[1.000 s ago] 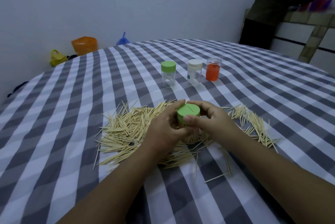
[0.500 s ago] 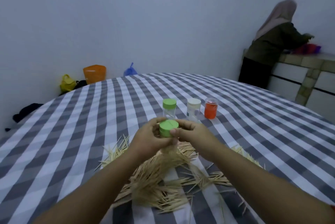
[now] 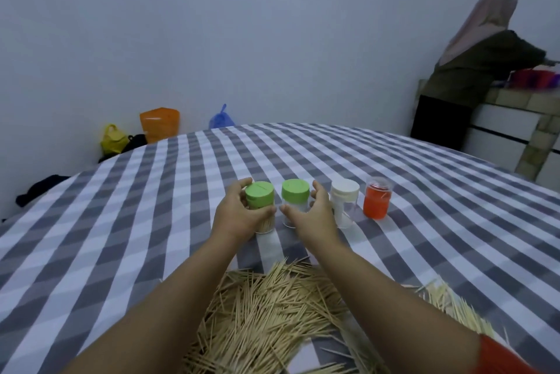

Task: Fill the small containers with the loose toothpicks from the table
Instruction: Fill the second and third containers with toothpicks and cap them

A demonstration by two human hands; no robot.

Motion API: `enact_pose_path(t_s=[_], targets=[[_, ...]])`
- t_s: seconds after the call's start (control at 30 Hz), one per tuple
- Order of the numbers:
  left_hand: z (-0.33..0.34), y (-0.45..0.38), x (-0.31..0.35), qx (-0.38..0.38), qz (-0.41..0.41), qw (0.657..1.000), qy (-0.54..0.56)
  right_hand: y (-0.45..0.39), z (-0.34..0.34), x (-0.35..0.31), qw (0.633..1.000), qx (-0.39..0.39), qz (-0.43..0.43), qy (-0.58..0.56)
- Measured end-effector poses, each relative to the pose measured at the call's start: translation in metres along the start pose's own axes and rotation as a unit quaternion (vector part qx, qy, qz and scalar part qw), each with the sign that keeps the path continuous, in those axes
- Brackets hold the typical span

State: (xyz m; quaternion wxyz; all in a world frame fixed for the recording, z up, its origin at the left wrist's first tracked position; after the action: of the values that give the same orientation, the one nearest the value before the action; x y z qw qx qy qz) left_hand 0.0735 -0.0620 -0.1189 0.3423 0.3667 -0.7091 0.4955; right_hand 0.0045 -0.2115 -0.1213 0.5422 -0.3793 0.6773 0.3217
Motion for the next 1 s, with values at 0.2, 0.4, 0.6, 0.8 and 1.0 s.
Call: enact_pose_path(t_s=[0.2,0.4,0.6,0.8,1.0], targets=[[0.008,-0.001,-0.011,-0.022,-0.009,1.000,0.001,-0.008,0.005,0.002,1.000,-0.010,-0.007,-0.027],[-0.001,0.038,0.002,-0.009,-0.037,0.999,-0.023,0.026,-0.009,0.003,0.999,-0.051,-0.010,0.013],[0.000,0.106,0.040,-0.061,-0.010,0.998,-0.011,0.088,-0.037,0.005,0.991,-0.120,-0.003,0.053],[0.032,0.162,0.077,-0.189,0.002,0.980,0.066,0.135,-0.063,0.025,0.988,-0.138,0.017,0.065],[0.039,0.187,0.077,-0.138,0.040,0.990,0.010,0.164,-0.069,0.038,0.993,-0.098,0.003,0.063]])
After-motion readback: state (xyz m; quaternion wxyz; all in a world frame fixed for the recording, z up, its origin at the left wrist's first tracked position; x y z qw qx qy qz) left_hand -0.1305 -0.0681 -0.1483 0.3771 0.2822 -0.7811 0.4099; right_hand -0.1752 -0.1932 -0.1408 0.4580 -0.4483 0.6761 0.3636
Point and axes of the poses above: each hand's wrist, its own y-axis away from the middle knuckle, its own z-axis out of the palm, x = y × z, the point moved 7 cm from there along -y, towards the middle knuckle, and after that the axes turned 12 degrees about z, right-handed, at the moved point
